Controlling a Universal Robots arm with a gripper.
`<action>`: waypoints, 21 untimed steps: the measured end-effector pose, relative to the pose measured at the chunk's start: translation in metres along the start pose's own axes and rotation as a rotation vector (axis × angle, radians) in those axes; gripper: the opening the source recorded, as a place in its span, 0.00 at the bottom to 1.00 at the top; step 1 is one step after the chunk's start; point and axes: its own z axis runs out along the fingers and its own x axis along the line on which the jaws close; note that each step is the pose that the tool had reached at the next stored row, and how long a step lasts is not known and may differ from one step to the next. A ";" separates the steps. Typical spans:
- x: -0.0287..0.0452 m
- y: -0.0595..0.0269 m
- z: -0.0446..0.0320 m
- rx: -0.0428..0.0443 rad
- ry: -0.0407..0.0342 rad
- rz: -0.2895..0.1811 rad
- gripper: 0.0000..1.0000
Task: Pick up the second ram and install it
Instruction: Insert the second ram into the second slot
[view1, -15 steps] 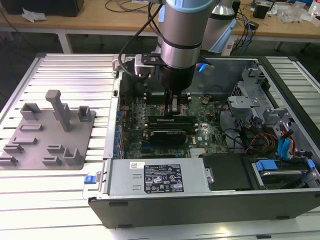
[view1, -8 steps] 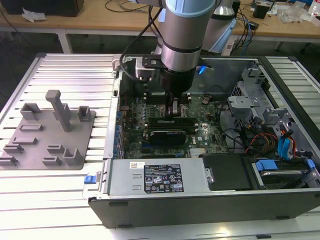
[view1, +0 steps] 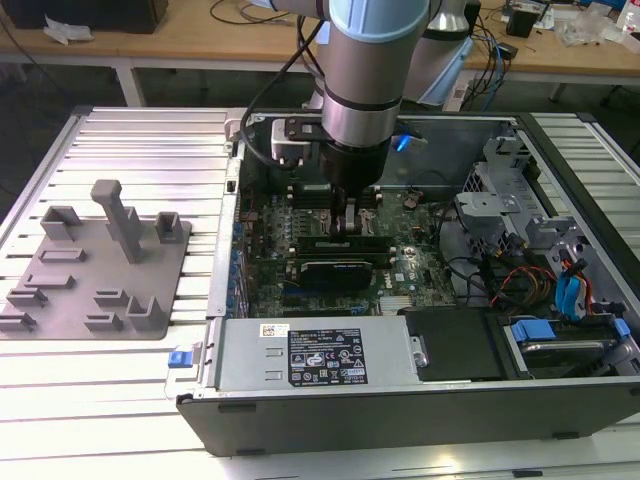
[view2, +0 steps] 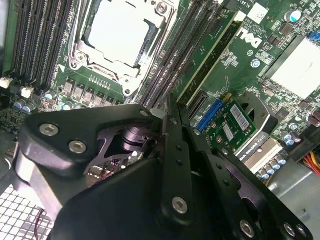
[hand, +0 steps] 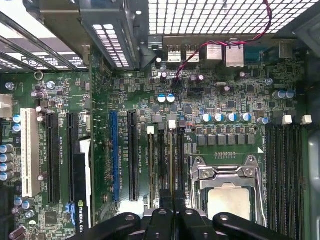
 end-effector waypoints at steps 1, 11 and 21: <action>-0.0008 0.0000 0.0002 0.0002 -0.0011 0.001 0.09; -0.0008 0.0013 0.0031 0.0048 -0.0029 -0.008 0.09; -0.0008 0.0013 0.0056 0.0052 -0.0101 -0.005 0.09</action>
